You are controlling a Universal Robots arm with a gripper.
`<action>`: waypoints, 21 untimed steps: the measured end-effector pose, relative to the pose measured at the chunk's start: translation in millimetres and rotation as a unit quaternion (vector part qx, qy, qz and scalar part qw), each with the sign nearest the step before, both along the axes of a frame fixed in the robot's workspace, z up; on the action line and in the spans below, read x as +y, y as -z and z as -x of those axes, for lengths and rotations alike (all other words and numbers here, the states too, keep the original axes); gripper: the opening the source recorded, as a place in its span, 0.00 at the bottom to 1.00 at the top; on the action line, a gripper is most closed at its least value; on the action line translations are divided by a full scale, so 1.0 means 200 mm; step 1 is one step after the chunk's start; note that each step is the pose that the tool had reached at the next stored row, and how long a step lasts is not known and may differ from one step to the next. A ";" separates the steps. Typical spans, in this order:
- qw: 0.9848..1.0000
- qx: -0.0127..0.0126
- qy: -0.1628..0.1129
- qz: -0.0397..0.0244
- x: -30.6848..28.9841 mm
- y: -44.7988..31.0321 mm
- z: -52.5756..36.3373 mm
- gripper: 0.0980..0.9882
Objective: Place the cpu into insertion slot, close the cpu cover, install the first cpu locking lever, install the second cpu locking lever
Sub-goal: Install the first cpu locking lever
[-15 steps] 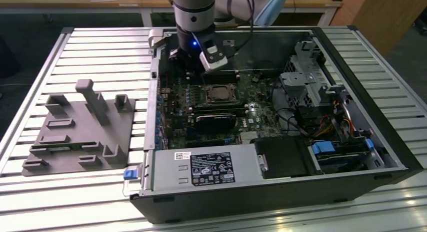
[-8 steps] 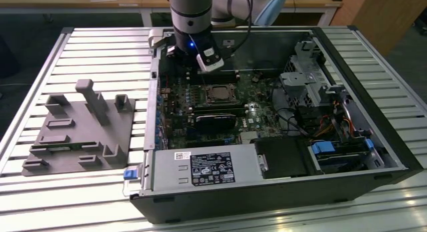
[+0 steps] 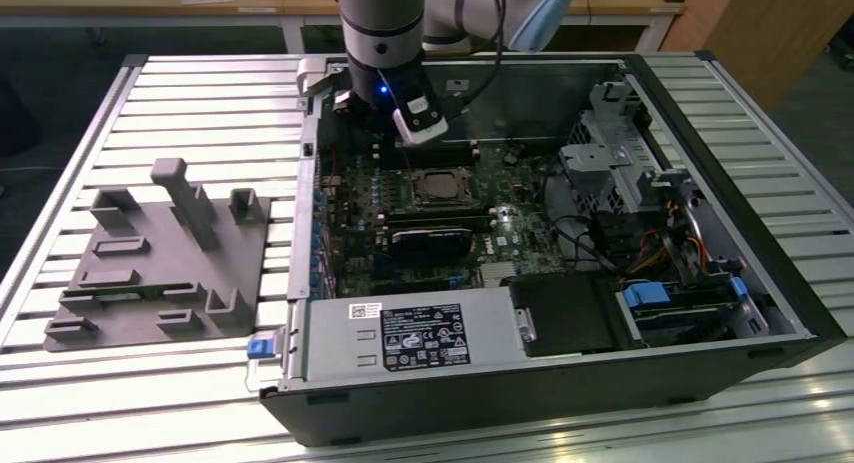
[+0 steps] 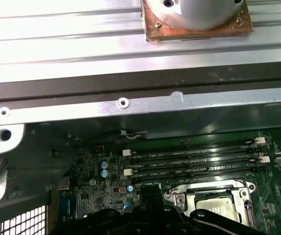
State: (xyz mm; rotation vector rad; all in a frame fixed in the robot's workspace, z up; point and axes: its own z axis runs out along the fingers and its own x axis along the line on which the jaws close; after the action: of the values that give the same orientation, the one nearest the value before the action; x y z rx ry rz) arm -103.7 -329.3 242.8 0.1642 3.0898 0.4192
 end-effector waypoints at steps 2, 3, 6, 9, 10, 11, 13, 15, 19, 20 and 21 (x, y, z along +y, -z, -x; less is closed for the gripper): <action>1.000 0.000 0.000 -0.006 0.000 0.000 0.000 0.01; 1.000 0.000 0.000 -0.006 0.000 0.000 0.000 0.01; 1.000 0.000 0.000 -0.006 0.000 0.000 0.000 0.01; 1.000 0.000 0.000 -0.006 0.000 0.000 -0.014 0.01; 1.000 0.000 0.000 -0.006 0.000 0.000 -0.024 0.01; 1.000 0.000 0.000 -0.006 0.000 0.000 -0.037 0.01; 1.000 0.000 0.000 -0.006 0.000 0.000 -0.068 0.01; 1.000 0.001 0.000 -0.006 0.000 0.000 -0.105 0.01; 1.000 0.002 0.000 -0.005 0.000 0.000 -0.173 0.01; 1.000 0.002 0.000 -0.005 0.000 0.000 -0.193 0.01; 1.000 0.002 0.000 -0.005 0.000 0.000 -0.212 0.01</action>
State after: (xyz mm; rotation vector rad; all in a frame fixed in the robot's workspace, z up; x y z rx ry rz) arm -61.4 -329.3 242.7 0.1657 3.0925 0.4349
